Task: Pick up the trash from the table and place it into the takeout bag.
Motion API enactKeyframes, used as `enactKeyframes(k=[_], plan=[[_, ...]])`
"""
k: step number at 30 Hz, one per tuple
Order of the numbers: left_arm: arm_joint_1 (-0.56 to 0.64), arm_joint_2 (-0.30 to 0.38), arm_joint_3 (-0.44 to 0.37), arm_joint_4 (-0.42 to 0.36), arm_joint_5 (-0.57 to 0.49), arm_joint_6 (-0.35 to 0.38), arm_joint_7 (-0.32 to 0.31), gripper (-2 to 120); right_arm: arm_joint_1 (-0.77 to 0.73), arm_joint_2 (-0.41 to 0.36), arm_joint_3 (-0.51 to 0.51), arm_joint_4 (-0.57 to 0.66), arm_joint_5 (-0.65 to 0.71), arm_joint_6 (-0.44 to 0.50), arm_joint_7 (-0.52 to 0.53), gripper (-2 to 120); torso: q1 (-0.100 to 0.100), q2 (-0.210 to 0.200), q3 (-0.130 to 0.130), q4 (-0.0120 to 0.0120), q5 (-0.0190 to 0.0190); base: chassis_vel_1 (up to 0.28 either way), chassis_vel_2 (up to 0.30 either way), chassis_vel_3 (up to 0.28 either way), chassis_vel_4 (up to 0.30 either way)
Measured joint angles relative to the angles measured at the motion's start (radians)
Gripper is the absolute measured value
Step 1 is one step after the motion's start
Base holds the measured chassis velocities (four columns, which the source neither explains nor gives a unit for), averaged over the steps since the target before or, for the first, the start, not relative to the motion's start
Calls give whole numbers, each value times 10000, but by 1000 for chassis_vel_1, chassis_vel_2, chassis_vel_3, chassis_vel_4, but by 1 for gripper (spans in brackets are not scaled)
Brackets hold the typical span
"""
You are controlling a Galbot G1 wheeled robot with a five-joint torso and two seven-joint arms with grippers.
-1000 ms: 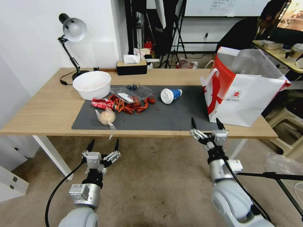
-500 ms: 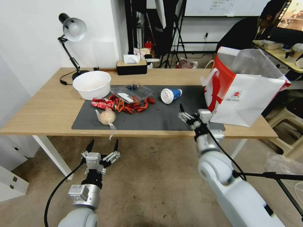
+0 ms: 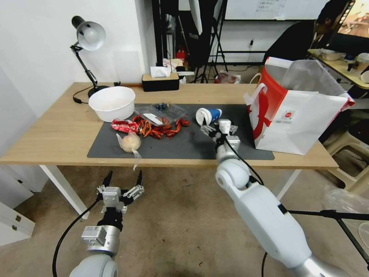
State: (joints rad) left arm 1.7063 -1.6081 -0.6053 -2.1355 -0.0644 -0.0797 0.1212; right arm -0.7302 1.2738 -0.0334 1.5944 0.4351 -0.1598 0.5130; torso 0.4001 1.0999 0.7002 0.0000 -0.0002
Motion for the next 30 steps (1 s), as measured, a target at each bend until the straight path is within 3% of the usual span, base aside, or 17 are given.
enactKeyframes(k=[8,24,30], plan=[[21,0,-69,16,-32,-68,-29,99,696,279,-354,-1047,-118,2,71,100,0,0,-2,-1,2,0,0,0,0],[14,0,-66,54,-26,-104,-36,99,962,449,-635,-1745,-291,-169,150,100,-2,2,-2,-1,2,0,0,0,0],[19,0,-66,77,-24,-150,-38,99,976,492,-662,-1743,-337,-163,148,86,-2,2,-2,0,2,0,0,0,0]])
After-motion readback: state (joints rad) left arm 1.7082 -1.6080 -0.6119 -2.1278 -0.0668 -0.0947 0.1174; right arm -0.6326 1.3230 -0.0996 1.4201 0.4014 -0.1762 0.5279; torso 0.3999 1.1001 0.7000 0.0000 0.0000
